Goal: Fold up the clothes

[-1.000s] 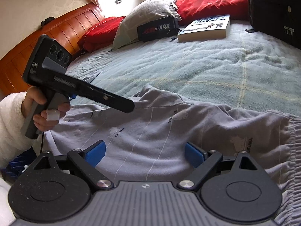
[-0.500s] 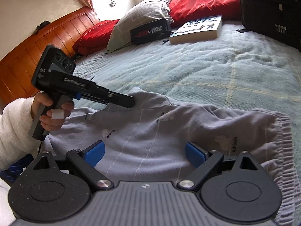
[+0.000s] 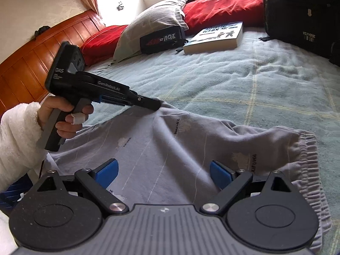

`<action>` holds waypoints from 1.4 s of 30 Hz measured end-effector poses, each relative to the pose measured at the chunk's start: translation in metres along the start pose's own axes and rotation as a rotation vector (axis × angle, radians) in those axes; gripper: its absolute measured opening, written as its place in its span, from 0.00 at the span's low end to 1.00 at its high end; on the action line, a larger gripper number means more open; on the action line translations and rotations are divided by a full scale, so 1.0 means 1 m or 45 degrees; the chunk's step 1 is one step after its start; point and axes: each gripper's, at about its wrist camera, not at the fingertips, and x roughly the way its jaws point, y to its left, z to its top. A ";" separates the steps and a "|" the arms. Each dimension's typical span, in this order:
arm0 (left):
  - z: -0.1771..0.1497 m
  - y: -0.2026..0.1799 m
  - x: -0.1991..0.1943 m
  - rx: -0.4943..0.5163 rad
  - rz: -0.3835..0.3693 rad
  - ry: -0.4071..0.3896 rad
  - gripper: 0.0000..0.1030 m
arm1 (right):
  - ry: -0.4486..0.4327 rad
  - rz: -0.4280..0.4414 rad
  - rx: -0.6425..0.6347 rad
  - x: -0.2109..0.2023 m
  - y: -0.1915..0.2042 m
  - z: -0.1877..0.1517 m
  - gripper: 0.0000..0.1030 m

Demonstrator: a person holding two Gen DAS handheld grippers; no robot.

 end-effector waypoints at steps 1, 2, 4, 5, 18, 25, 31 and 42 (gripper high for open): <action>0.000 0.001 -0.001 -0.012 0.003 -0.001 0.05 | -0.004 -0.008 -0.002 -0.002 0.000 0.000 0.93; 0.000 0.001 -0.006 -0.010 0.022 -0.008 0.06 | -0.014 -0.019 -0.005 -0.005 0.000 0.001 0.93; -0.001 -0.009 -0.024 0.048 0.089 -0.051 0.11 | -0.045 -0.044 -0.005 -0.013 -0.003 0.003 0.93; -0.003 -0.016 -0.035 0.083 0.101 -0.077 0.12 | -0.056 -0.055 -0.005 -0.016 -0.006 0.005 0.93; -0.031 -0.028 -0.009 0.117 0.103 0.016 0.19 | -0.035 -0.254 0.012 0.031 -0.054 0.040 0.91; -0.025 -0.054 -0.046 0.215 0.043 -0.094 0.27 | -0.141 -0.248 0.160 -0.023 -0.077 0.036 0.91; -0.030 -0.080 -0.006 0.256 -0.048 0.018 0.34 | -0.195 -0.044 0.420 -0.058 -0.106 0.013 0.91; -0.056 -0.116 -0.027 0.484 0.304 -0.112 0.43 | -0.287 -0.002 0.540 -0.113 -0.094 -0.042 0.89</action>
